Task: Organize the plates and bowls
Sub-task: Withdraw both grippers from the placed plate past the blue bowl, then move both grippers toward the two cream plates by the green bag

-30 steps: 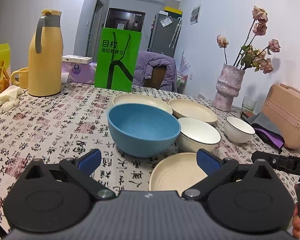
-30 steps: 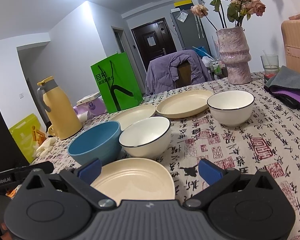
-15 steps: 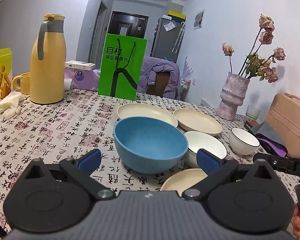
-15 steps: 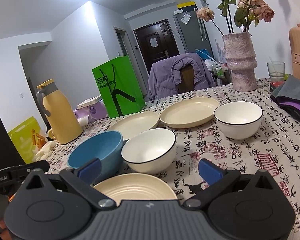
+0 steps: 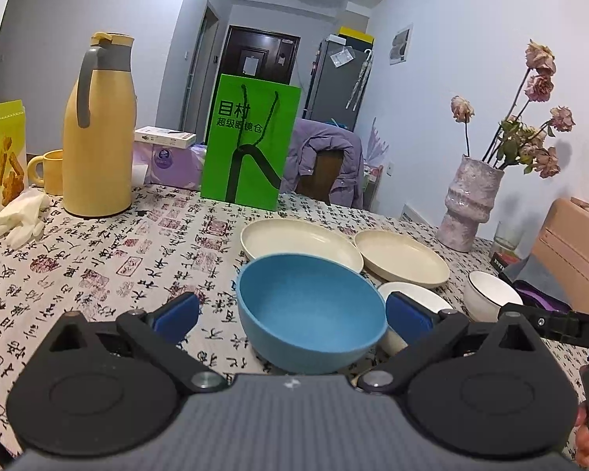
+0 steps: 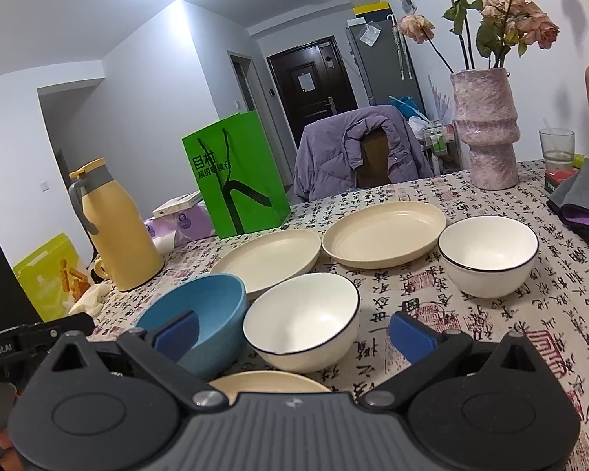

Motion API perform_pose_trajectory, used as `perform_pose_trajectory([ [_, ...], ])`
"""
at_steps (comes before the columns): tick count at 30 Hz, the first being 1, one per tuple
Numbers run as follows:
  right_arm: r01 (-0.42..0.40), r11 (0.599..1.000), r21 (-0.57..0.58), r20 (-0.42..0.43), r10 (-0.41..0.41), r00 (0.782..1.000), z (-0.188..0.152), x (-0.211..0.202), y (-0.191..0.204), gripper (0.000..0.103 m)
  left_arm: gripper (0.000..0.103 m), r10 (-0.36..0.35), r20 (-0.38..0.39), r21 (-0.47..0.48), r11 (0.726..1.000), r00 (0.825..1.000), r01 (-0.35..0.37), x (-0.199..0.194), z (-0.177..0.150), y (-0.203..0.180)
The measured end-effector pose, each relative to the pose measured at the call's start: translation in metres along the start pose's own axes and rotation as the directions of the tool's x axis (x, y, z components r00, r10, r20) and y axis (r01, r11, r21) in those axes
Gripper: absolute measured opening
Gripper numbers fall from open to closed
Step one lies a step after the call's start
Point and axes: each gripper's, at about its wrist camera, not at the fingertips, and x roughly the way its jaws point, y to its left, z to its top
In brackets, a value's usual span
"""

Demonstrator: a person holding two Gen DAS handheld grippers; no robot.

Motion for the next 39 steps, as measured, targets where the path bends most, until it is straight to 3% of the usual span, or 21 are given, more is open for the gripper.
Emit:
perform_pose_trajectory([
  [39,-0.023,0.999,-0.025,-0.024,0.022,0.999,0.054,0.078,0.027,0.103,0.103,-0.006,0.018,-0.063,0.998,1.000,0.007,0.058,0.061,0.039],
])
